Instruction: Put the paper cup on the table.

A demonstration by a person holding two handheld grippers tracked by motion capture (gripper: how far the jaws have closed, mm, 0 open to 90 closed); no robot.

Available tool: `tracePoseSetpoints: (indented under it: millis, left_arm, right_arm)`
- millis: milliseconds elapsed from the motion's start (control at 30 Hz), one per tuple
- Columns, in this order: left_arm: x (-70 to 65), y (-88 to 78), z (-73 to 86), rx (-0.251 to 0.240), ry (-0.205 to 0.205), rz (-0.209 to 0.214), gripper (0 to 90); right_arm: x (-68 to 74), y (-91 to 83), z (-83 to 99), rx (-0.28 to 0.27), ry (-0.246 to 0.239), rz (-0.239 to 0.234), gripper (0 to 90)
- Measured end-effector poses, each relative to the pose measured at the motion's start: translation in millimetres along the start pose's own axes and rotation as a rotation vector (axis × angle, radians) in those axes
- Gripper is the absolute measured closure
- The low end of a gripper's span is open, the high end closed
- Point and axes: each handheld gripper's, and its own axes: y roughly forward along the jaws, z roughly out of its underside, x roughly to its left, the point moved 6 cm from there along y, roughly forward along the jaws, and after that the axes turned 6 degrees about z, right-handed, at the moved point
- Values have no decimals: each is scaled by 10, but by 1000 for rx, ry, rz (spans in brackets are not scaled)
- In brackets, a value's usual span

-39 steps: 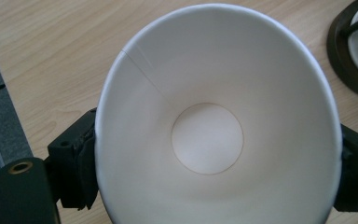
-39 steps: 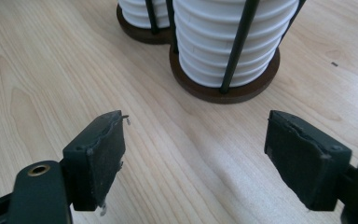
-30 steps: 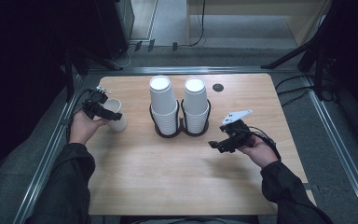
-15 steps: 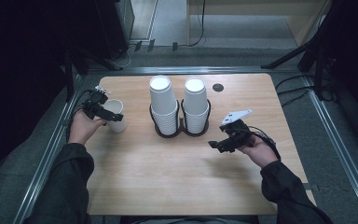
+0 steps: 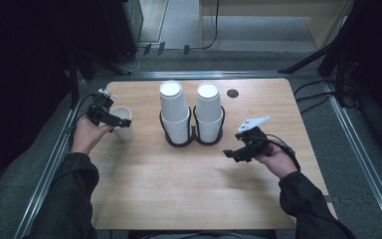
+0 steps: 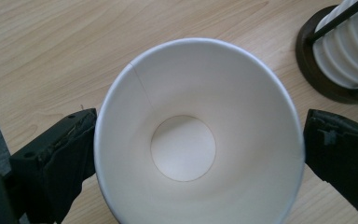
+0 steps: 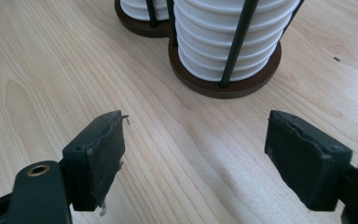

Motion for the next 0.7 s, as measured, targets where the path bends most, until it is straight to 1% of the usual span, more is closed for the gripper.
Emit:
tracePoseSetpoints:
  millis: [33, 67, 167, 200, 367, 467, 533, 633, 700]
  left_arm:
    - [-3, -17, -3, -2, -2, 5, 0]
    - [-12, -28, -3, 0, -11, 26, 0]
    - [-13, -67, -2, 5, -7, 17, 0]
    - [-15, -80, -5, -2, -16, 25, 0]
    - [-2, -173, -11, -4, -21, 24, 0]
    - [-6, -235, -19, -6, -23, 32, 0]
    - [-8, -284, -27, -11, -29, 37, 0]
    - [-16, -357, -39, -15, -26, 33, 0]
    - [-25, -394, -38, -13, -38, 22, 0]
  right_arm:
    - [-1, -1, 1, 0, -1, -1, 206]
    - [-3, 0, 3, 1, 0, -1, 206]
    - [-9, 4, 6, 7, 1, 1, 206]
    - [-9, 3, 6, 8, 3, -1, 206]
    - [-5, 6, 7, 10, -2, -1, 206]
    - [5, 8, 9, 12, -5, -4, 205]
    - [5, 11, 12, 15, -8, 2, 205]
    - [13, 13, 20, 21, -14, -1, 205]
    - [15, 15, 21, 24, -12, -2, 205]
